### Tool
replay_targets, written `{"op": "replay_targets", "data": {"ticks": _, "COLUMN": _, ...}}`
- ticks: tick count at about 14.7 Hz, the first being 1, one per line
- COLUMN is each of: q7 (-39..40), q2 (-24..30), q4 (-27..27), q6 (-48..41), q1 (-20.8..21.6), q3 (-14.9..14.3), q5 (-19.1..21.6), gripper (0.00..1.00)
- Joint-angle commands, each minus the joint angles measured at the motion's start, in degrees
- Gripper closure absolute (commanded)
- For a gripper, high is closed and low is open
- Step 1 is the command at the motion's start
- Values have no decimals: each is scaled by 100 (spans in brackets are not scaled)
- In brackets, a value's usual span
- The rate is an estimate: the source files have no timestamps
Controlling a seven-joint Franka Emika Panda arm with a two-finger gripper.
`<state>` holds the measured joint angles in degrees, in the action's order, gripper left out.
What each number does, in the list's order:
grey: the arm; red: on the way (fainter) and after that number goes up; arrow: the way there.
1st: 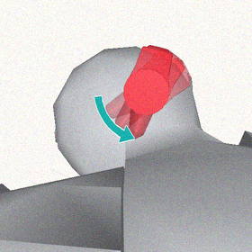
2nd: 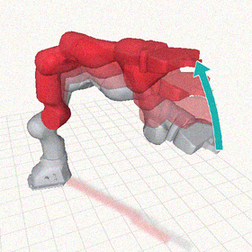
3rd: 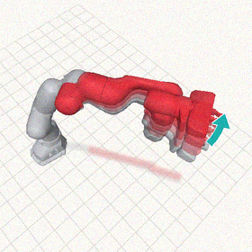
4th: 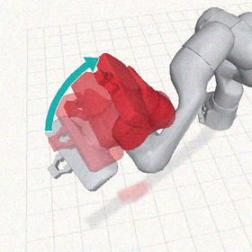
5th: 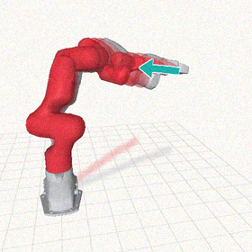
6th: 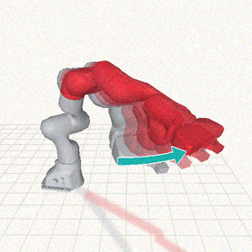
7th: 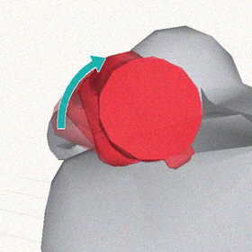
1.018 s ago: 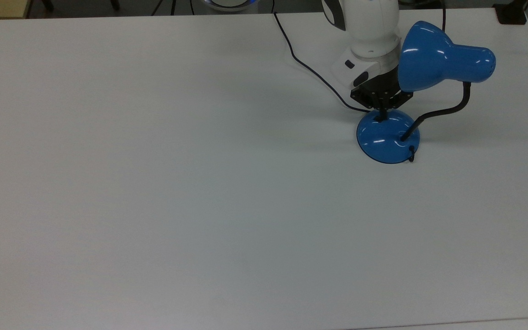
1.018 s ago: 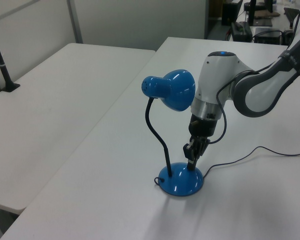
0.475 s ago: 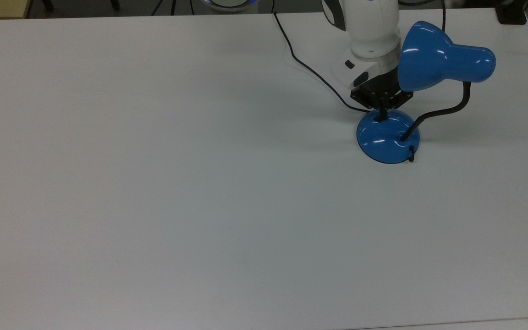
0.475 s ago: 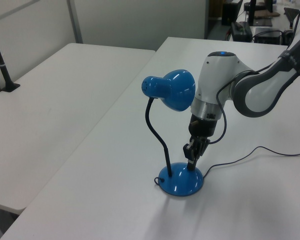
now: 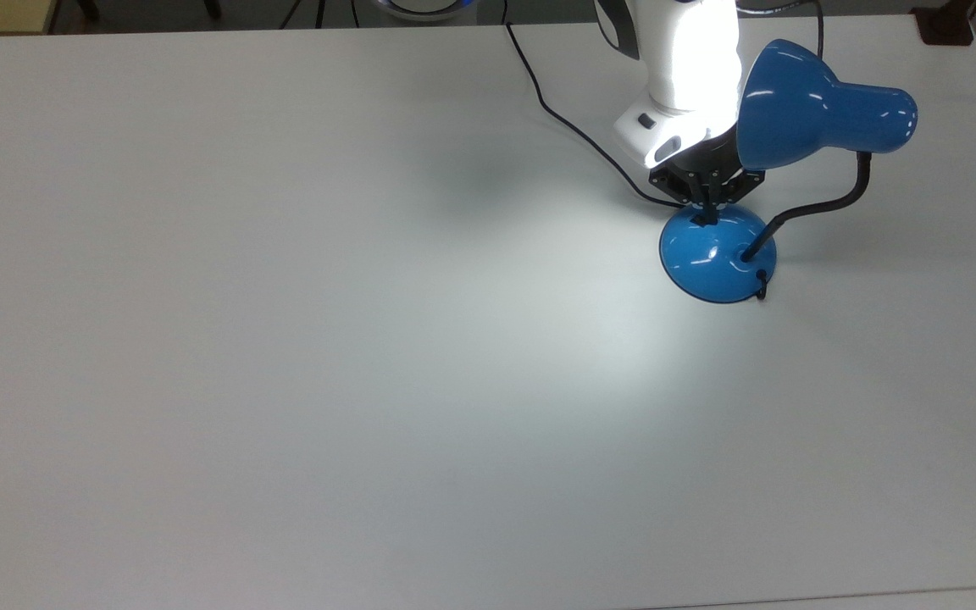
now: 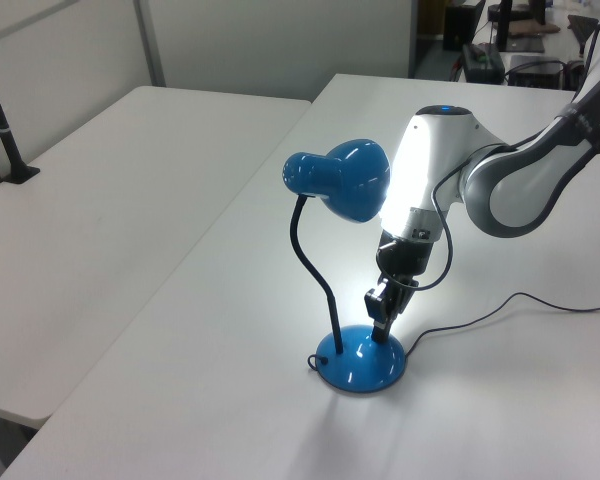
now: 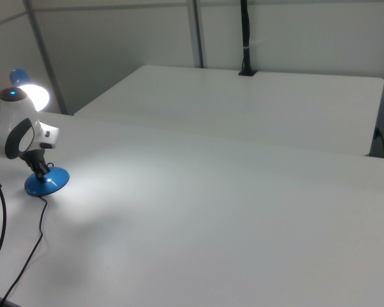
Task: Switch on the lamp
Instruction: 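Raise the gripper up off the lamp base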
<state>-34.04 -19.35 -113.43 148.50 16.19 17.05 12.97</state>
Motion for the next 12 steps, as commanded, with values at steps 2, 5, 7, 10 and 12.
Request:
{"op": "replay_targets", "data": {"ticks": 2, "q7": -67, "q2": -17, "q4": -91, "q6": 188, "q1": 69, "q3": -26, "q5": 31, "gripper": 100}}
{"op": "replay_targets", "data": {"ticks": 5, "q7": -41, "q2": 273, "q4": -39, "q6": -653, "q1": -10, "q3": -26, "q5": 31, "gripper": 100}}
{"op": "replay_targets", "data": {"ticks": 7, "q7": 46, "q2": 458, "q4": -30, "q6": -1242, "q1": -142, "q3": -26, "q5": 22, "gripper": 100}}
{"op": "replay_targets", "data": {"ticks": 10, "q7": 310, "q2": 722, "q4": 58, "q6": -2112, "q1": -318, "q3": -26, "q5": 22, "gripper": 100}}
{"op": "replay_targets", "data": {"ticks": 12, "q7": 608, "q2": 1020, "q4": 58, "q6": -2674, "q1": -519, "q3": -35, "q5": -74, "gripper": 100}}
